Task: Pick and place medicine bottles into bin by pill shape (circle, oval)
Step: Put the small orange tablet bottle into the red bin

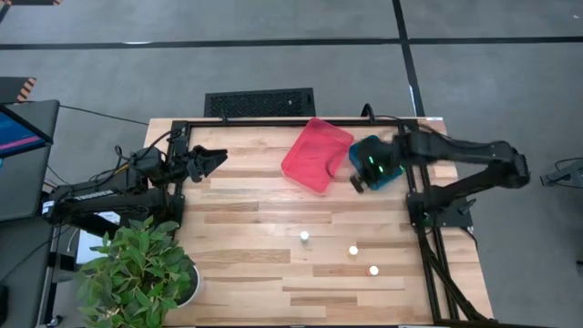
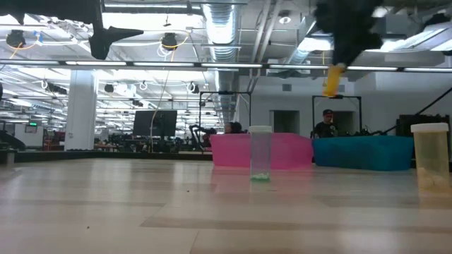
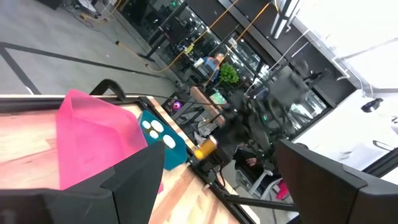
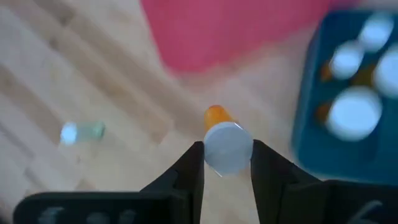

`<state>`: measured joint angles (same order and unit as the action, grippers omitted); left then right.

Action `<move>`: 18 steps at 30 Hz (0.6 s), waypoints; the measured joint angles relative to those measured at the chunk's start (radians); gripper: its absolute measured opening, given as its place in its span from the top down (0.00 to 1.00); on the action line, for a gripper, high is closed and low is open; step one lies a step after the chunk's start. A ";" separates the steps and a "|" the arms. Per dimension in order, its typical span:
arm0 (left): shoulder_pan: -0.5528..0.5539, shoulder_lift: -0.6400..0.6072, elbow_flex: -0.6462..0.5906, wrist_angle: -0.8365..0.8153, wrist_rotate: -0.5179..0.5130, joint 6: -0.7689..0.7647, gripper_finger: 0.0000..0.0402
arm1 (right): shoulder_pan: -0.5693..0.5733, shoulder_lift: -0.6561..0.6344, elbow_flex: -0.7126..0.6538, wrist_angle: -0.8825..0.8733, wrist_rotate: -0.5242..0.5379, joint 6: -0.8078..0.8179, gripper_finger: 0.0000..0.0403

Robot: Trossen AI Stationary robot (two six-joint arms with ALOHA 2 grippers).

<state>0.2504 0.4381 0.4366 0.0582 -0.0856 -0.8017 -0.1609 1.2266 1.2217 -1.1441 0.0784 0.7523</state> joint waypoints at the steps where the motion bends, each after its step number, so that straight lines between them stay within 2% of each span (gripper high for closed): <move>1: 0.000 0.000 0.000 0.000 0.000 0.004 0.25 | -0.040 0.032 0.030 0.002 0.001 -0.054 0.73; 9: 0.000 0.000 0.000 0.000 0.000 0.005 0.25 | -0.273 0.355 0.291 0.006 0.001 -0.390 0.73; 13: 0.000 0.000 0.000 0.000 0.000 0.005 0.25 | -0.340 0.508 0.395 0.016 0.028 -0.466 0.73; 18: 0.000 0.000 0.000 0.000 0.000 0.005 0.25 | -0.385 0.667 0.445 0.059 0.034 -0.504 0.73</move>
<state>0.2504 0.4382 0.4366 0.0582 -0.0856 -0.7970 -0.5464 1.8932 1.6666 -1.0850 0.1123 0.2482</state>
